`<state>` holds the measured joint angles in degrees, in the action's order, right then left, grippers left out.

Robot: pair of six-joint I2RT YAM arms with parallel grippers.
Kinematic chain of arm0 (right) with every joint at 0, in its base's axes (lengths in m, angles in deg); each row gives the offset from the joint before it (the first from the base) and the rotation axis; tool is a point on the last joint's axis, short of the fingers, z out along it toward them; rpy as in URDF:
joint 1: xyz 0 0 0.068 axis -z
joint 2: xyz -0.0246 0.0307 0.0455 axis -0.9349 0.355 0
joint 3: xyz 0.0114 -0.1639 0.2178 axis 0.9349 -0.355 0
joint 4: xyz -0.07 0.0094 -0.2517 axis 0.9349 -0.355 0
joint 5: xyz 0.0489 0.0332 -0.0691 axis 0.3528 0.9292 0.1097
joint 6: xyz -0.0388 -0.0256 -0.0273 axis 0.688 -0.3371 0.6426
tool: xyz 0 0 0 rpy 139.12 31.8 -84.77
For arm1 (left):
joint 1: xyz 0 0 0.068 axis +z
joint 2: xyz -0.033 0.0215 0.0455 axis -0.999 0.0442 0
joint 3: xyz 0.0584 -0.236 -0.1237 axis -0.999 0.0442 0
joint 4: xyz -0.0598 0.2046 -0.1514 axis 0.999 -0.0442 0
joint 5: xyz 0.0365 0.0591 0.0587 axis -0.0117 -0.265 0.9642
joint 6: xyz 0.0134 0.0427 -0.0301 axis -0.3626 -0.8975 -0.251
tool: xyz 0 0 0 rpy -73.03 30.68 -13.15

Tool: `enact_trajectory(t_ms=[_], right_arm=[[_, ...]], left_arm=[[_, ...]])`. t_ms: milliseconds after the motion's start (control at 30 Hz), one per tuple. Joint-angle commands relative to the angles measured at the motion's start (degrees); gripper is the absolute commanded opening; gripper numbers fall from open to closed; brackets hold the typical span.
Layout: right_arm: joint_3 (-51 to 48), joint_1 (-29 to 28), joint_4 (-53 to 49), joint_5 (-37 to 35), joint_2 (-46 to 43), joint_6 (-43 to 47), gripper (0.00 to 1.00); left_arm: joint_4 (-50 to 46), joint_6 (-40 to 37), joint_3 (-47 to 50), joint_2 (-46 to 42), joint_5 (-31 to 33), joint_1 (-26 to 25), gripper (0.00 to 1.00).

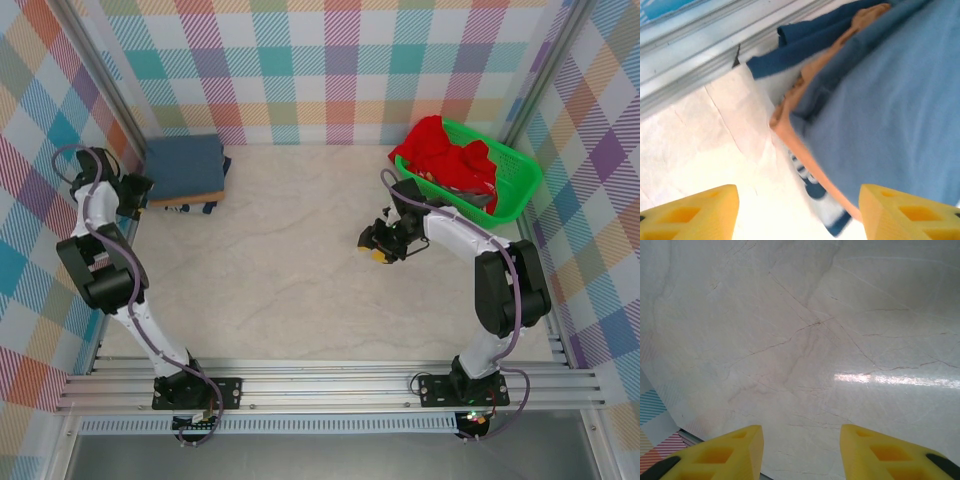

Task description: Fold and stack the t-shirts

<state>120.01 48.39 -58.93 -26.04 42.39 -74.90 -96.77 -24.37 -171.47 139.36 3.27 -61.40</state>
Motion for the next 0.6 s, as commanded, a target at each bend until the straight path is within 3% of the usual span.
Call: enact_trajectory(t_ms=[0,133,400,500,567], right_arm=[[-0.94,-0.01,0.83,0.86,-1.11,0.27,0.44],[-2.49,-0.07,1.1,0.68,-2.1,0.13,0.44],[-4.2,-0.1,0.87,-0.15,-4.18,-0.37,0.44],[-4.2,-0.05,0.65,-0.38,-4.35,-0.47,0.44],[-4.33,-0.04,0.69,-0.4,-4.39,-0.64,0.45]], left_arm=[[12.32,11.71,5.84,-0.67,-2.51,-2.04,0.65],[22.32,19.28,4.92,3.46,-3.07,-3.26,0.62],[21.96,22.56,0.55,10.29,-1.46,-5.05,0.51],[22.57,21.9,0.49,10.75,-0.63,-5.04,0.39],[23.24,21.45,0.51,10.59,-0.58,-4.9,0.23]])
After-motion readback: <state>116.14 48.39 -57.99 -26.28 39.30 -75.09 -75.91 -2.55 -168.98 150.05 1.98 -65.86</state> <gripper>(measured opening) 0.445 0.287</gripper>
